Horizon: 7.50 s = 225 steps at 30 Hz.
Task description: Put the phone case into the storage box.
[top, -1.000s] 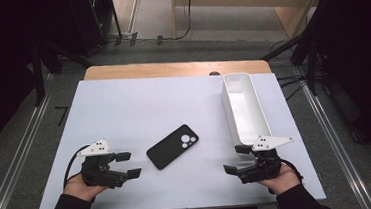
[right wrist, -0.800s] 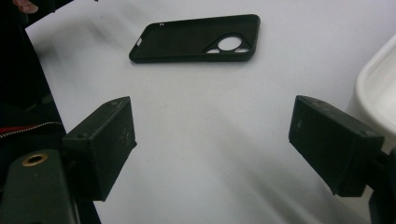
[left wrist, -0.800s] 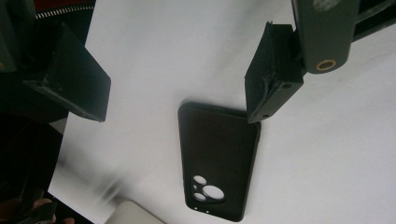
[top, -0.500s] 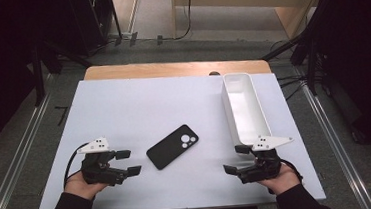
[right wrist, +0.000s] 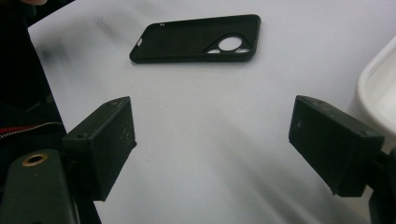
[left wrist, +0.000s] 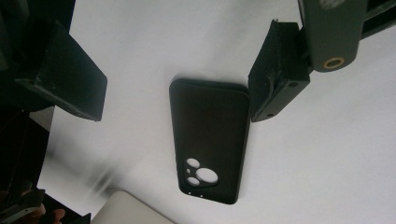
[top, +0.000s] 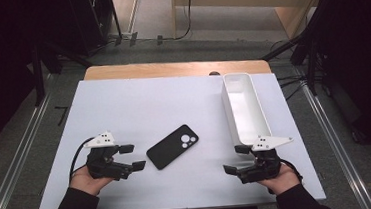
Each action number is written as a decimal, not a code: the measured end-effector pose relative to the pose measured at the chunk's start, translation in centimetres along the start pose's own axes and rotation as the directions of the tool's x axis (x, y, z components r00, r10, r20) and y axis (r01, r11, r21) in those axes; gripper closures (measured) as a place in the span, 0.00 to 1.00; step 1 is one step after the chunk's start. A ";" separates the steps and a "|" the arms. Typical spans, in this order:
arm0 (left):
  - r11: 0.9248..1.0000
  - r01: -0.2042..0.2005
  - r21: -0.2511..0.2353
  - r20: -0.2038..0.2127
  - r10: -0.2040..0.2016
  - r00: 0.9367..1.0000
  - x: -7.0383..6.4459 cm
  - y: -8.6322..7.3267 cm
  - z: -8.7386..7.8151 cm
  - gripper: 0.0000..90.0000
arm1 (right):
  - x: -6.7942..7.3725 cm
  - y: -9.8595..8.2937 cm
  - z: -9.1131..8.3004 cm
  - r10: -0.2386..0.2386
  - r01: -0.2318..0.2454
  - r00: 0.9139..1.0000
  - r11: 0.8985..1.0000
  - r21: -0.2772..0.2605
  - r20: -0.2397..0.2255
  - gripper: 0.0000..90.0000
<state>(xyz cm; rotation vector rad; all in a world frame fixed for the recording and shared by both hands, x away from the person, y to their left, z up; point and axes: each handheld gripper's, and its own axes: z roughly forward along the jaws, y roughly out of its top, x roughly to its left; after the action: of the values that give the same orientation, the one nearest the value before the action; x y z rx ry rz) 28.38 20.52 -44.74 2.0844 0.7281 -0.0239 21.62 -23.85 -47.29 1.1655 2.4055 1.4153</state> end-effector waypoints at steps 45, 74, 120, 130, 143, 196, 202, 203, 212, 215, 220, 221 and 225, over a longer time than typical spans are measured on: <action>1.000 -0.016 -0.001 -0.049 0.016 0.999 -0.2 3.6 4.6 0.22 | -0.1 0.0 0.0 -0.001 0.001 1.000 1.000 0.000 0.000 0.15; 0.999 -0.046 0.011 -0.035 0.047 0.998 -0.3 5.5 9.5 0.12 | 0.0 0.0 0.1 -0.002 0.002 1.000 1.000 0.002 -0.004 0.15; 0.989 -0.125 0.072 -0.077 0.131 0.988 0.5 3.0 12.4 0.00 | 0.1 0.0 0.1 -0.003 0.003 1.000 1.000 0.002 -0.012 0.15; 0.978 -0.146 0.147 -0.103 0.162 0.981 0.7 2.3 13.4 0.00 | 0.1 0.0 0.1 -0.004 0.004 1.000 1.000 0.000 -0.011 0.15; 0.962 -0.197 0.190 -0.183 0.232 0.955 -0.2 2.1 14.0 0.00 | 0.1 0.0 0.0 -0.004 0.004 1.000 1.000 0.002 -0.015 0.15; 0.978 -0.156 0.135 -0.160 0.177 0.971 -0.2 3.3 12.3 0.16 | 0.1 0.0 0.1 -0.003 0.003 1.000 1.000 -0.001 -0.013 0.15; 0.981 -0.149 0.122 -0.148 0.166 0.975 -0.7 4.1 11.5 0.16 | 0.1 0.0 0.0 -0.004 0.004 1.000 1.000 -0.002 -0.015 0.15; 0.980 -0.154 0.127 -0.149 0.173 0.974 -0.7 4.2 11.4 0.16 | 0.1 0.0 0.0 -0.003 0.003 1.000 1.000 -0.002 -0.015 0.15; 0.985 -0.139 0.100 -0.142 0.152 0.978 -1.4 5.0 9.5 0.16 | 0.2 0.0 0.0 -0.002 0.002 1.000 1.000 -0.004 -0.012 0.15; 0.988 -0.130 0.086 -0.145 0.141 0.979 -1.6 5.2 8.5 0.16 | 0.2 0.0 0.0 -0.006 0.006 1.000 1.000 -0.004 -0.009 0.15; 0.992 -0.109 0.060 -0.143 0.117 0.983 -1.8 5.3 7.1 0.16 | 0.2 0.0 0.0 -0.007 0.006 1.000 1.000 -0.008 -0.008 0.15; 0.993 -0.104 0.054 -0.146 0.110 0.983 -1.8 5.4 6.9 0.16 | 0.2 0.0 0.0 -0.005 0.005 1.000 1.000 -0.008 -0.009 0.15; 0.995 -0.087 0.039 -0.144 0.092 0.985 -1.7 5.3 6.5 0.16 | 0.3 0.1 0.1 -0.013 0.013 1.000 1.000 -0.007 -0.010 0.15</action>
<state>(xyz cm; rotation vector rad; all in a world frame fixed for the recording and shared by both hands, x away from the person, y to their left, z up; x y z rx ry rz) 31.27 12.46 -44.10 2.1647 0.7251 0.1695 21.49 -23.59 -47.17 1.1414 2.4082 1.4281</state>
